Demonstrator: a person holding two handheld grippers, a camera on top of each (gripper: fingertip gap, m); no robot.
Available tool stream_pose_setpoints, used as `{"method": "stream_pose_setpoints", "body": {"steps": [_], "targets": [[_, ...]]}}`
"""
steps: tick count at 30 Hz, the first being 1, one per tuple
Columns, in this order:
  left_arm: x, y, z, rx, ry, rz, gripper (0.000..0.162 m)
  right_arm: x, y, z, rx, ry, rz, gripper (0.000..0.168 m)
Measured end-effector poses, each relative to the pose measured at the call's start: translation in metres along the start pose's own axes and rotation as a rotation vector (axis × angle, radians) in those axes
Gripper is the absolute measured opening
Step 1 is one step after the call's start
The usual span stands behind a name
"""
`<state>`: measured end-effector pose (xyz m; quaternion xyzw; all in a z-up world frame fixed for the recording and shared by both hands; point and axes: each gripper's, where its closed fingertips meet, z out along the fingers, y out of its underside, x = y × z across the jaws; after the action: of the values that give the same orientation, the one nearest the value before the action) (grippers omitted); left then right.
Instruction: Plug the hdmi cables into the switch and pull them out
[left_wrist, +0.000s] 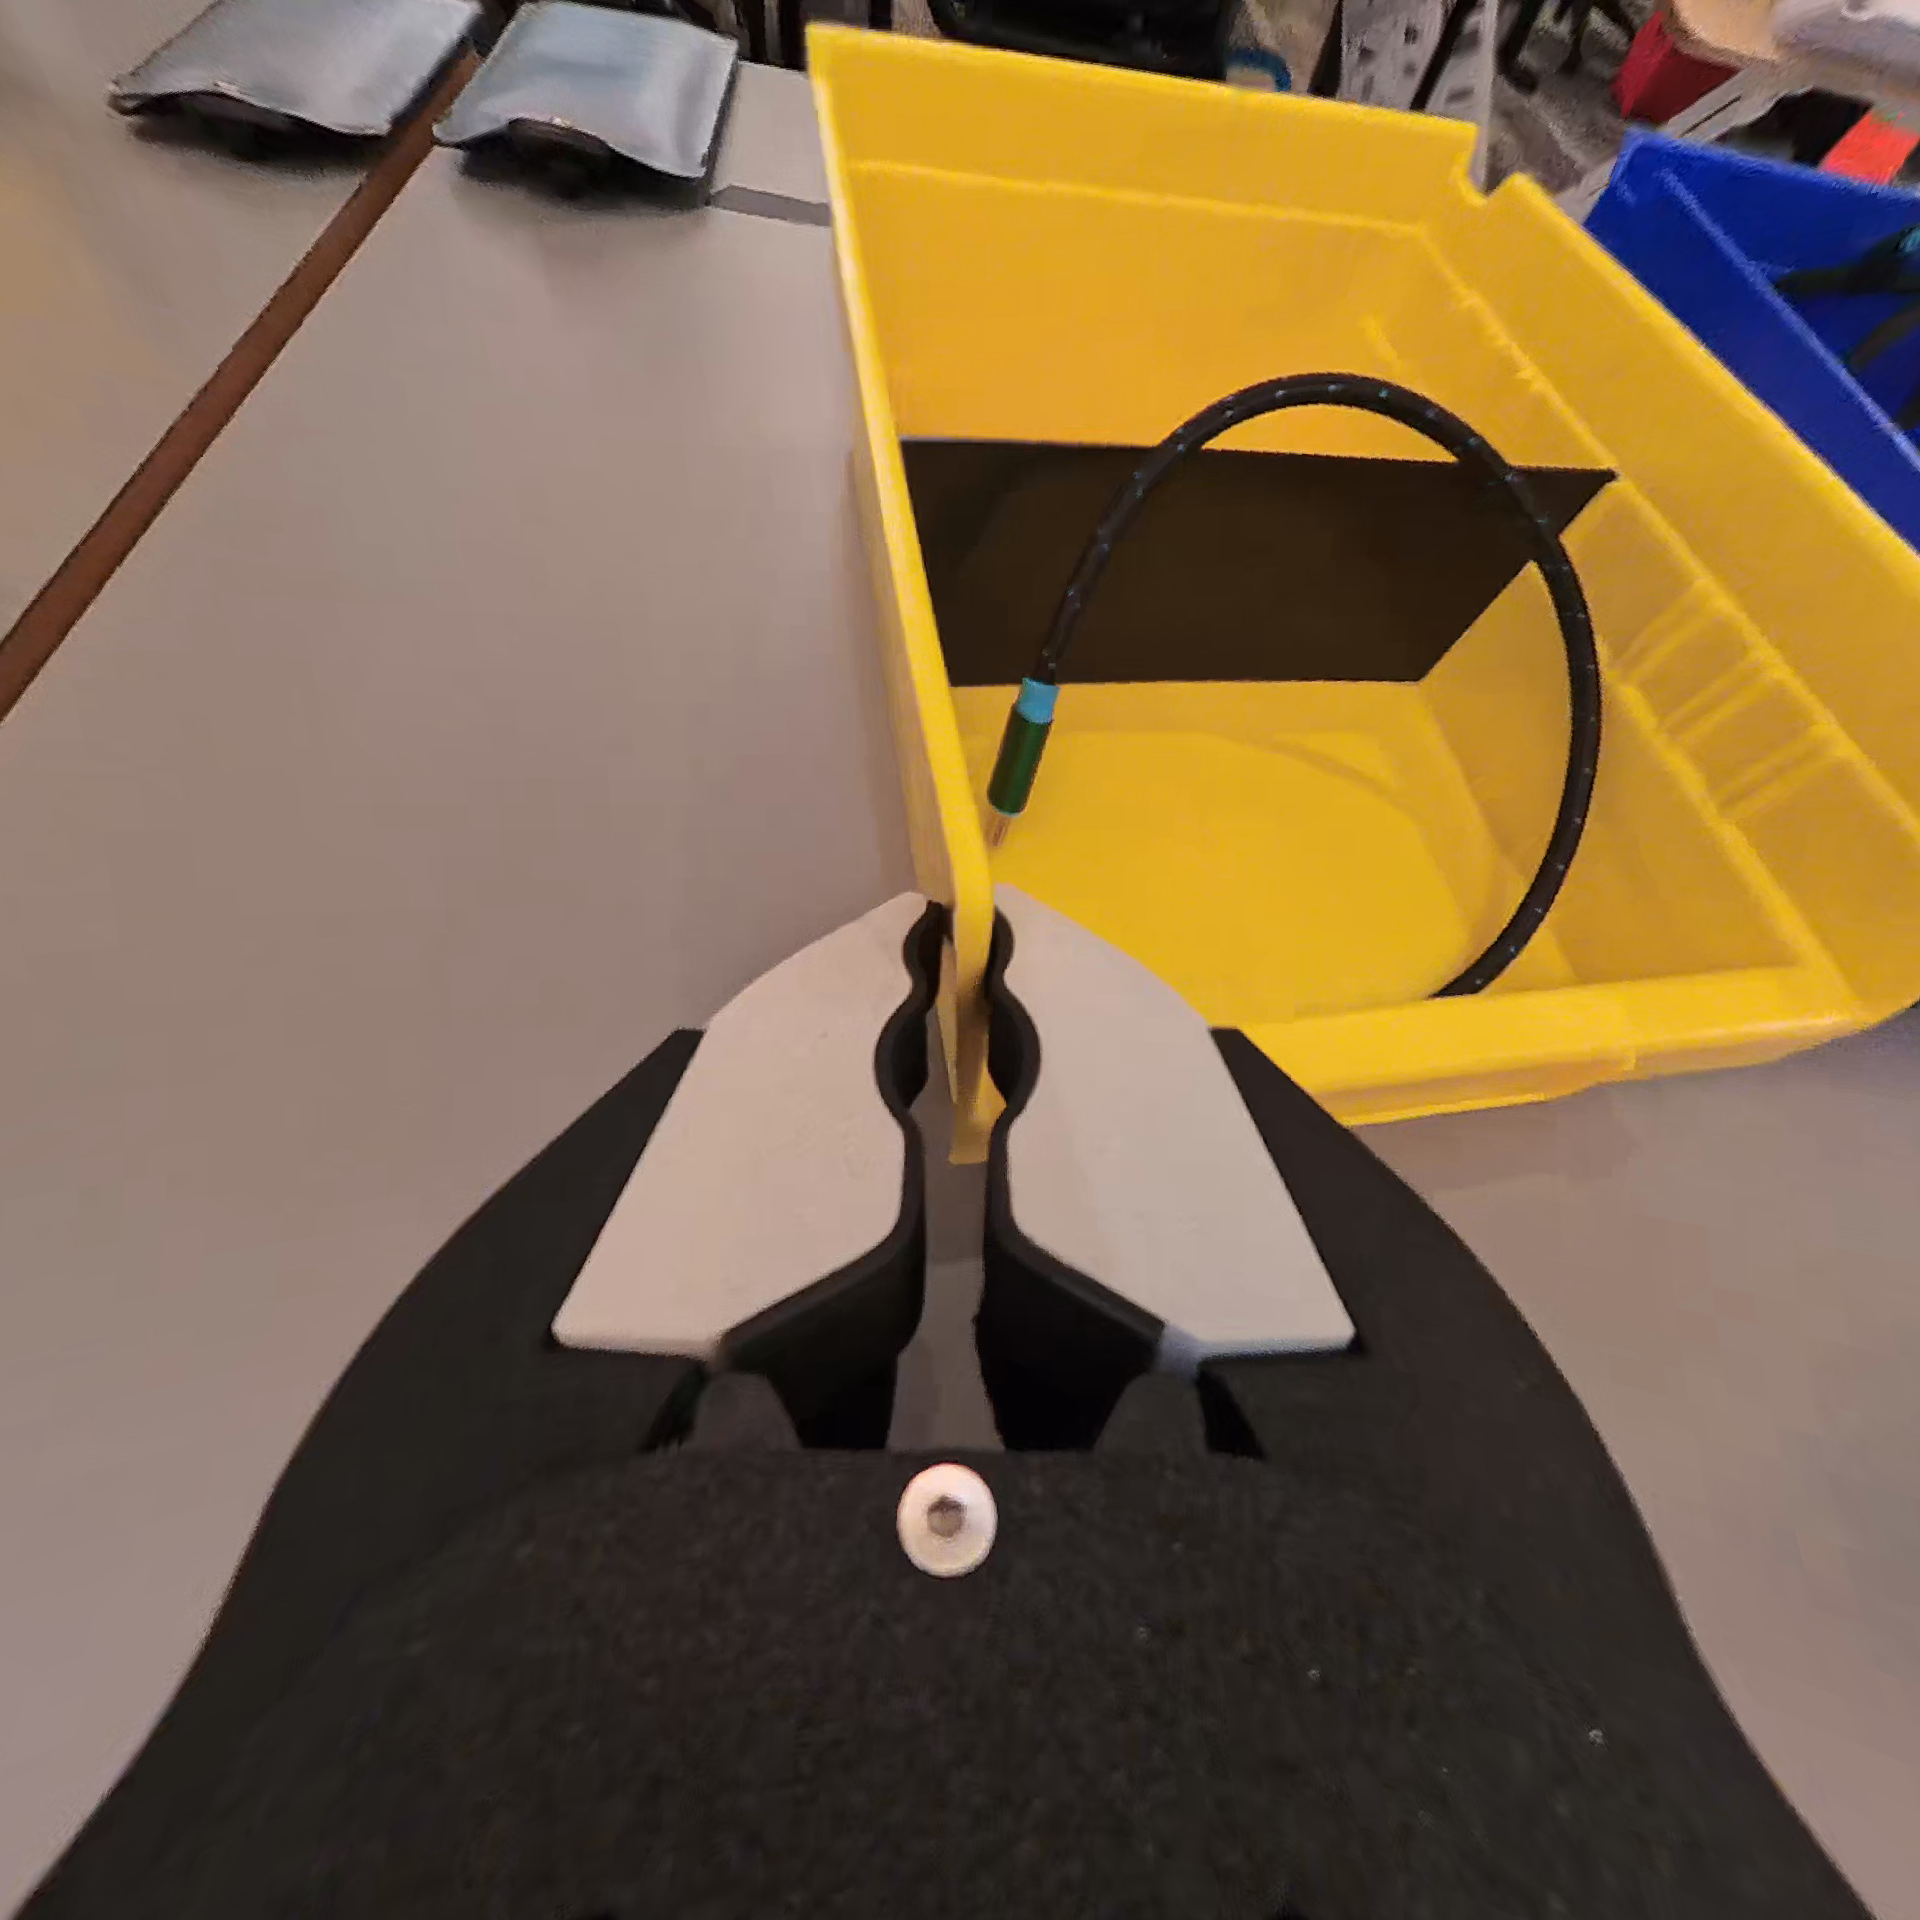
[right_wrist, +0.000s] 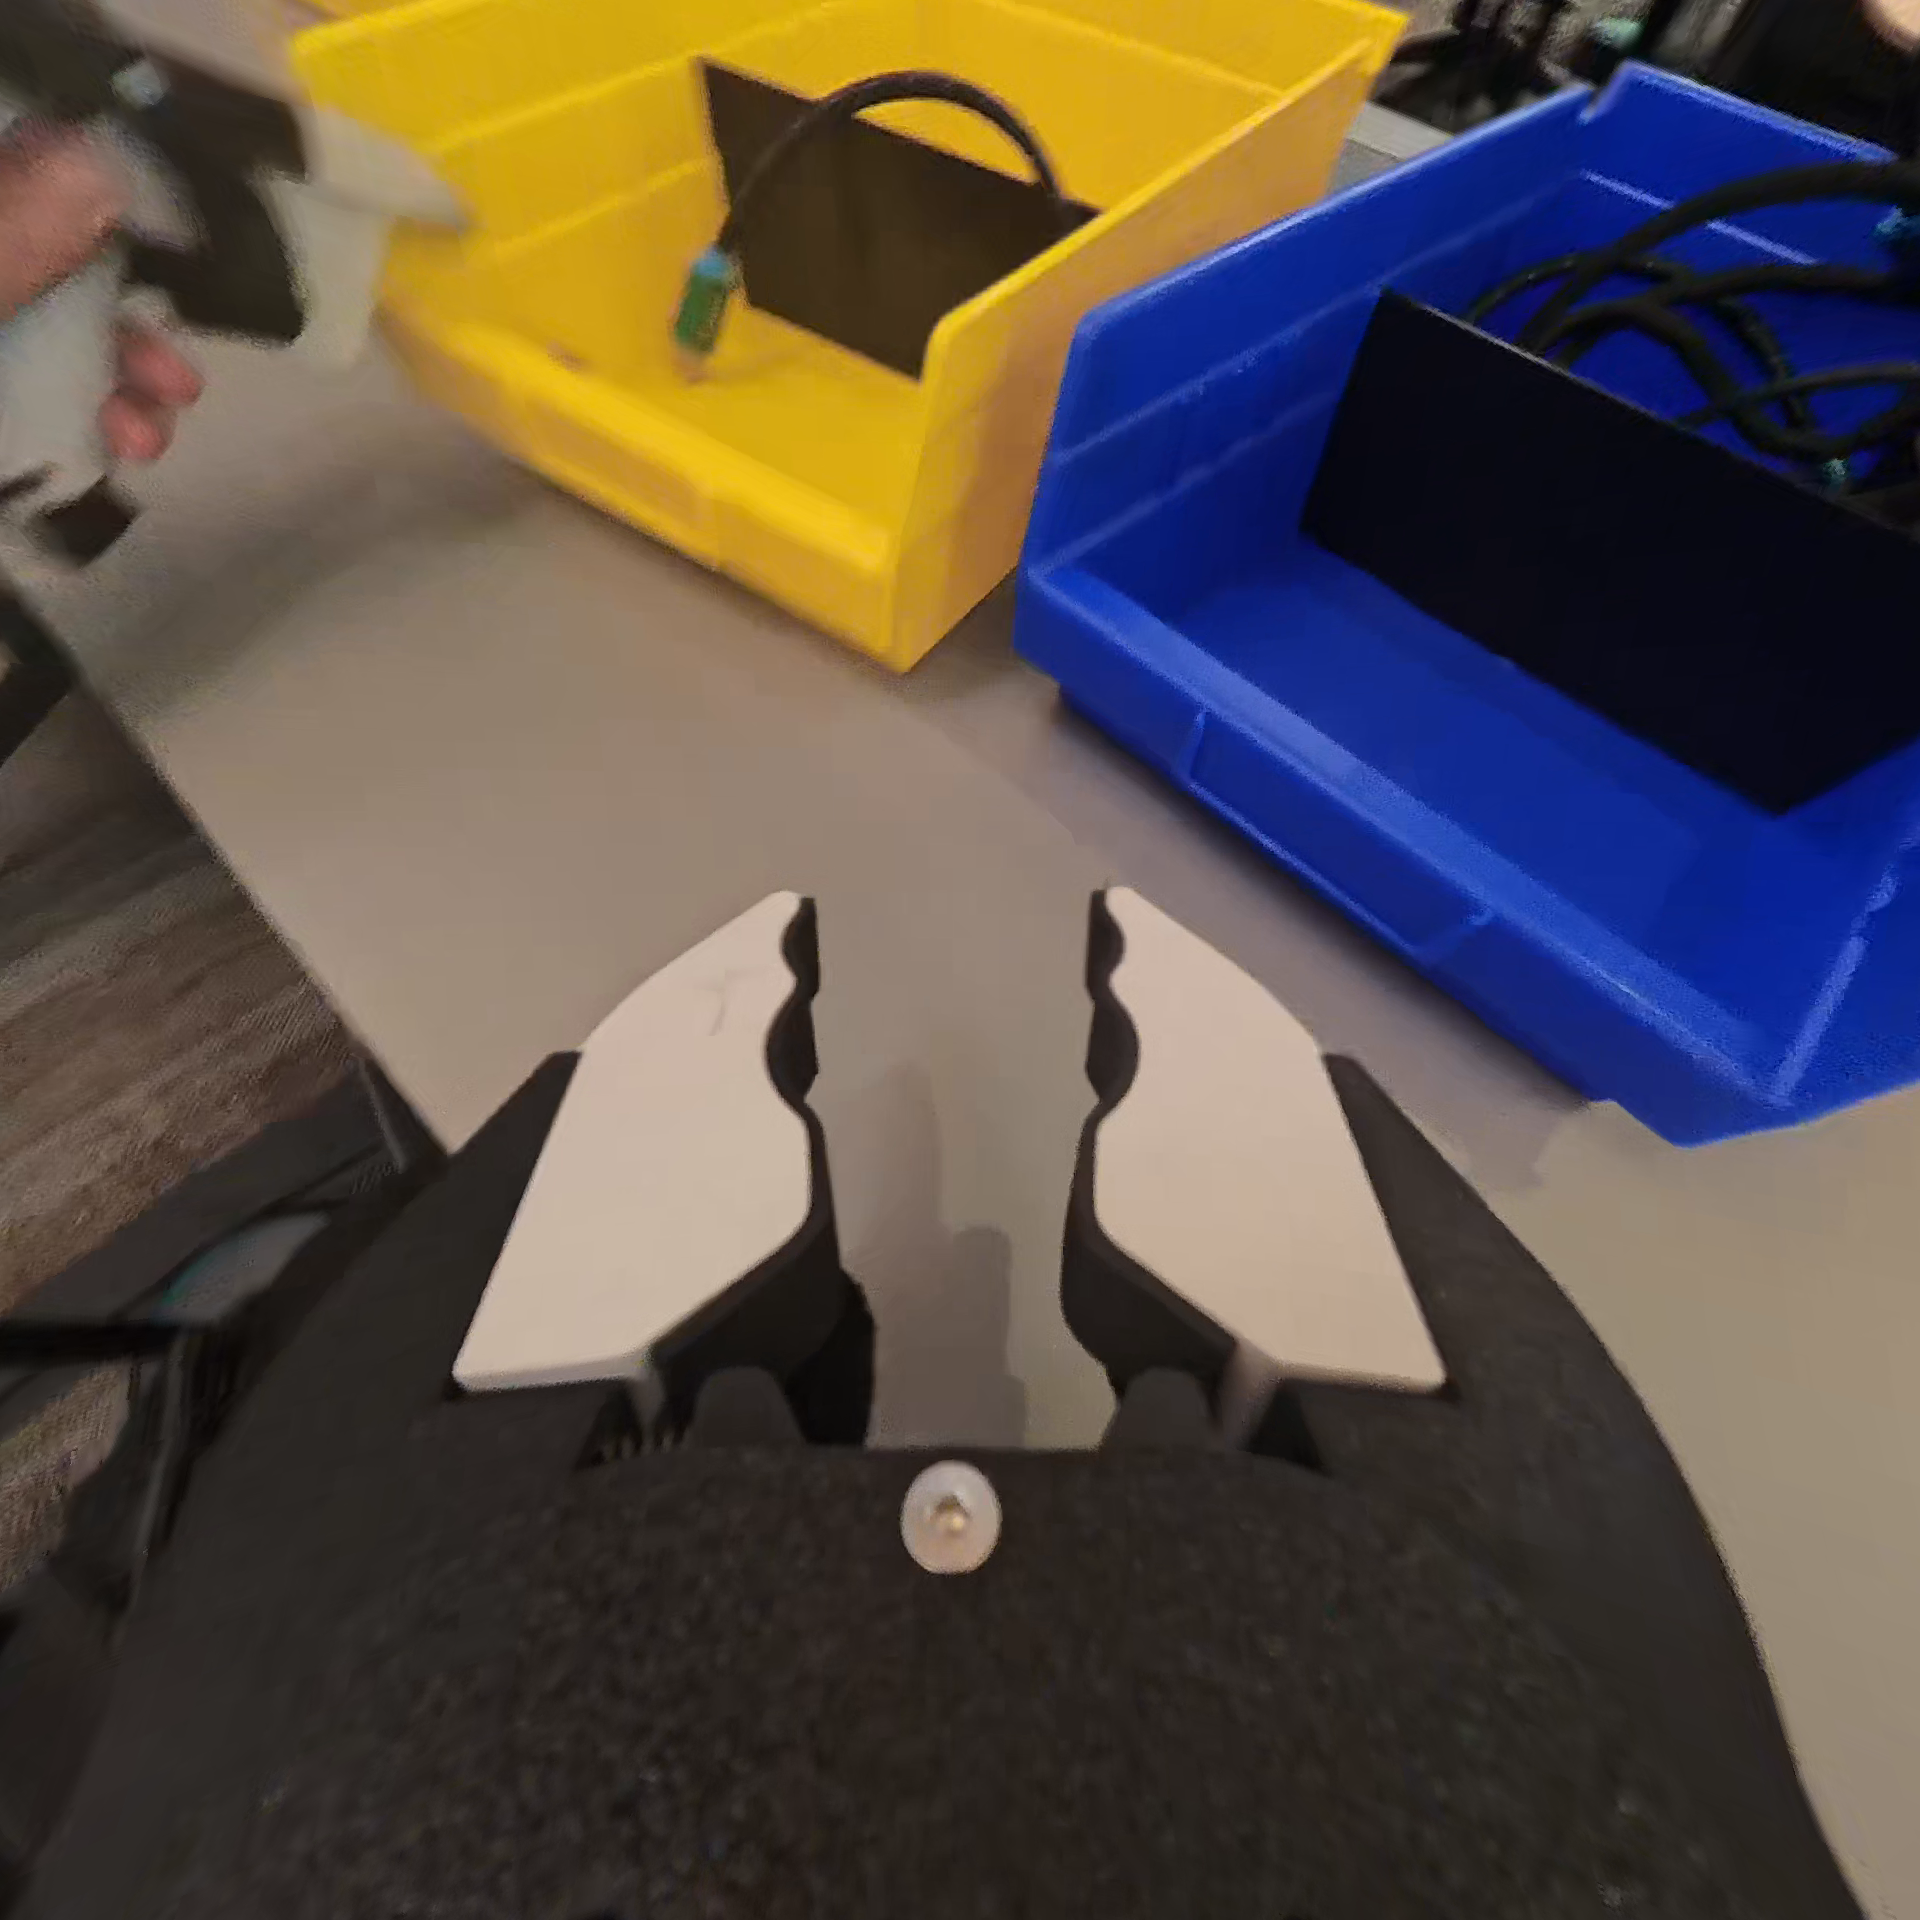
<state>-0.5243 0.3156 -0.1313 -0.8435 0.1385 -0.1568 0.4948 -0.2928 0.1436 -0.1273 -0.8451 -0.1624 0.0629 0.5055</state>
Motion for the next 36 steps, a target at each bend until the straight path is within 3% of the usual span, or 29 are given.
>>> {"method": "stream_pose_setpoints", "body": {"steps": [7,8,9,12,15,19,24,29,33,36], "targets": [[0.026,0.035,-0.058,-0.004,-0.094,0.089,0.006,-0.025,-0.039,0.048,0.073,0.015,0.178,0.043],[0.028,0.038,-0.064,-0.006,-0.098,0.092,0.006,-0.026,-0.042,0.055,0.076,0.021,0.178,0.037],[0.029,0.041,-0.069,-0.010,-0.099,0.092,0.006,-0.024,-0.037,0.062,0.042,0.051,0.162,0.010],[0.036,0.045,-0.082,-0.033,-0.097,0.087,0.007,-0.018,-0.039,0.064,-0.012,0.140,0.087,0.006],[0.042,0.030,-0.103,0.018,-0.158,0.150,0.007,-0.017,-0.069,0.049,0.123,0.205,0.018,0.004],[0.059,-0.004,-0.131,0.080,-0.204,0.175,0.008,-0.011,-0.104,0.030,0.157,0.140,0.084,0.003],[0.111,-0.091,-0.174,0.289,-0.269,0.295,0.008,0.022,-0.170,-0.035,0.380,0.162,0.092,0.003],[0.213,-0.181,-0.186,0.465,-0.155,0.393,0.008,0.099,-0.219,-0.137,0.583,0.292,0.093,0.003],[0.328,-0.218,-0.160,0.515,0.022,0.445,0.008,0.190,-0.214,-0.219,0.613,0.468,0.089,0.004],[0.427,-0.219,-0.127,0.508,0.142,0.492,0.008,0.269,-0.177,-0.270,0.552,0.610,0.114,0.004]]}}
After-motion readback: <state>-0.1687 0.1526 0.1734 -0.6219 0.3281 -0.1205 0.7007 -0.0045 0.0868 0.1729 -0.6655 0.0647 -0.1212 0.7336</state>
